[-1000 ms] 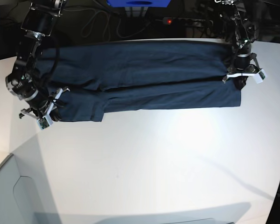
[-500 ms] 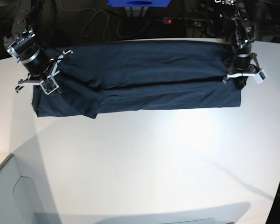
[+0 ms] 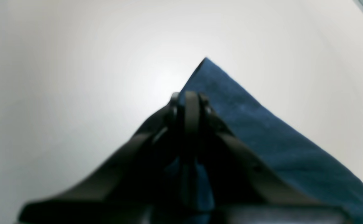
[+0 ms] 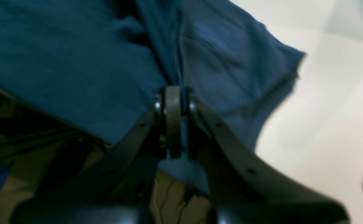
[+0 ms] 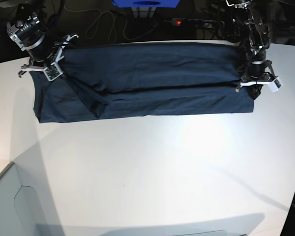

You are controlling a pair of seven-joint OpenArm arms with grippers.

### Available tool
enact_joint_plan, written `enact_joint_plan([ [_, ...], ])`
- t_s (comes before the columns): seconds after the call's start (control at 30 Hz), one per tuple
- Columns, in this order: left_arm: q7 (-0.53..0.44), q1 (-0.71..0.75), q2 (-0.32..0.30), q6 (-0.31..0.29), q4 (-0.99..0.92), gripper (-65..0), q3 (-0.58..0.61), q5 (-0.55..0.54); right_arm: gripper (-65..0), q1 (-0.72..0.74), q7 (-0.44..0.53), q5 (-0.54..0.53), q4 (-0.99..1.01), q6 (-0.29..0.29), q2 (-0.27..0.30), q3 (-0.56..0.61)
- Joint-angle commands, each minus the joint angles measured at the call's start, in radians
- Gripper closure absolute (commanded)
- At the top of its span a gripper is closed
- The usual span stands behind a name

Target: Fold the T-shirt properly

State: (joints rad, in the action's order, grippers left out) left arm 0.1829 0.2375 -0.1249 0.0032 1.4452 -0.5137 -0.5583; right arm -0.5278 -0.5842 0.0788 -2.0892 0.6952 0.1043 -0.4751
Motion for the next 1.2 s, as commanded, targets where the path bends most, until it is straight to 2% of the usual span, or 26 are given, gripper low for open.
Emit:
enact_joint_plan([
  [0.0,-0.024,-0.002,-0.011,-0.006,0.016,0.0,-0.004,-0.003,-0.1,-0.004,0.02,-0.01,-0.018,0.003,0.007,-0.014],
  [0.33,-0.024,-0.002,-0.012,-0.006,0.027,0.0,-0.004,-0.003,-0.1,-0.005,0.019,-0.012,-0.021,0.003,-0.008,-0.118],
  [0.5,-0.024,-0.002,-0.012,-0.006,0.045,0.0,-0.006,-0.007,-0.1,-0.044,0.019,-0.012,-0.021,0.003,-0.033,-0.115],
  [0.7,-0.026,0.01,-0.006,-0.006,0.154,0.0,-0.009,-0.009,-0.1,-0.051,0.019,-0.012,-0.018,0.003,-0.042,-0.118],
  [0.83,-0.026,0.024,-0.003,-0.006,0.205,0.0,-0.01,-0.009,-0.1,-0.047,0.019,-0.01,-0.017,0.003,-0.038,-0.118],
  [0.9,-0.026,0.033,-0.002,-0.006,0.22,0.0,-0.01,-0.009,-0.1,-0.048,0.019,-0.01,-0.015,0.003,-0.018,-0.119],
  [1.17,-0.03,0.081,0.012,-0.004,0.21,0.0,-0.01,-0.009,-0.1,-0.074,0.019,-0.007,-0.015,0.003,0.01,-0.119],
])
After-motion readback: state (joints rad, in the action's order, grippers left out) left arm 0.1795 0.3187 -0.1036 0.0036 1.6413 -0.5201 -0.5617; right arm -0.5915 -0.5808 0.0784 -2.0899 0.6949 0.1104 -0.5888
